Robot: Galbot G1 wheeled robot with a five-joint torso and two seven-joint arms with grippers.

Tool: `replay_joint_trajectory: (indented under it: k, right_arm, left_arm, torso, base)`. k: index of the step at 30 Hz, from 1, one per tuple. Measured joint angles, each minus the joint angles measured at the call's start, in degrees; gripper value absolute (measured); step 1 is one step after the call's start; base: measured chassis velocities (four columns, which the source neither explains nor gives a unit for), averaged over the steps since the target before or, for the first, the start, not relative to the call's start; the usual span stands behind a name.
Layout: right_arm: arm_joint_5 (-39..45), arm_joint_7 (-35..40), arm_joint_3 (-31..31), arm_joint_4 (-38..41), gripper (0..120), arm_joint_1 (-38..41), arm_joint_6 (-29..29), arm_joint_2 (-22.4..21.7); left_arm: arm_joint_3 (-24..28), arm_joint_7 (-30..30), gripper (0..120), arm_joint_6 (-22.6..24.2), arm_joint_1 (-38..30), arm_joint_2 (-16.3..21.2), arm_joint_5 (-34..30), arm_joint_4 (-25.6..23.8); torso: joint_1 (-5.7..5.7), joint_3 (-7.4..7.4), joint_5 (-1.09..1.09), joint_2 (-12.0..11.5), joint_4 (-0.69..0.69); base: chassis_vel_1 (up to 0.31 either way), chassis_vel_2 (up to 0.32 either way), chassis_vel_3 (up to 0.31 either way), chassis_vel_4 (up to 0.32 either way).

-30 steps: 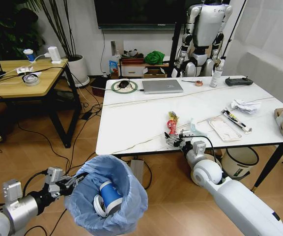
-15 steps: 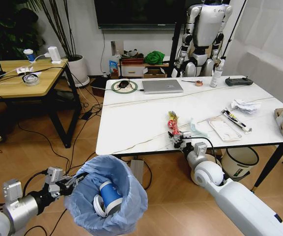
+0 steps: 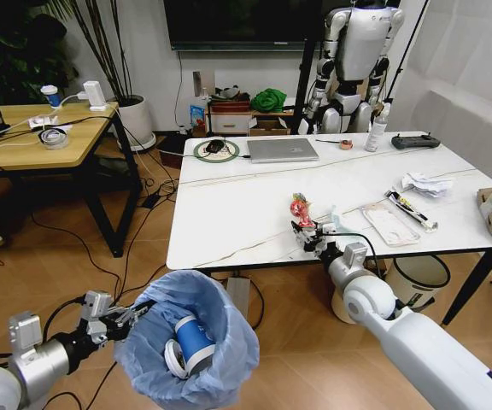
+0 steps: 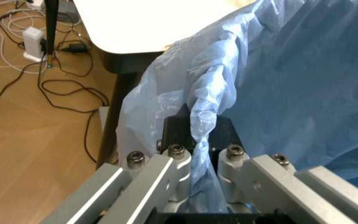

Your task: Pick up the trash bin and place the trash from the table into it.

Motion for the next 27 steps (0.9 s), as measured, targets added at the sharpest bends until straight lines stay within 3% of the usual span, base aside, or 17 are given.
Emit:
replay_joint_trajectory:
  k: [9,16,27]
  right_arm:
    - [4.4,-11.0,-3.4,2.3,46,4.2,5.8,-3.1]
    - [9.9,-23.2,-13.9,5.7,46,15.3,10.6,-5.5]
    - [11.5,-35.9,-24.1,9.2,46,22.7,11.5,-7.7]
  left_arm:
    - [1.8,-2.3,0,0.5,-2.3,1.8,-3.0,0.0]
    - [2.5,-3.1,0,0.6,-3.7,2.5,-4.7,1.3]
    - [1.8,-3.3,0,0.6,-3.7,2.3,-5.1,1.2]
  torso:
    - [0.00,0.00,0.00,0.0,-0.01]
    - [0.00,0.00,-0.01,0.0,0.01]
    - [0.00,0.00,-0.01,0.0,0.00]
  base:
    - [0.000,0.000,0.000,0.000]
    - [0.000,0.000,0.000,0.000]
    - [0.000,0.000,0.000,0.000]
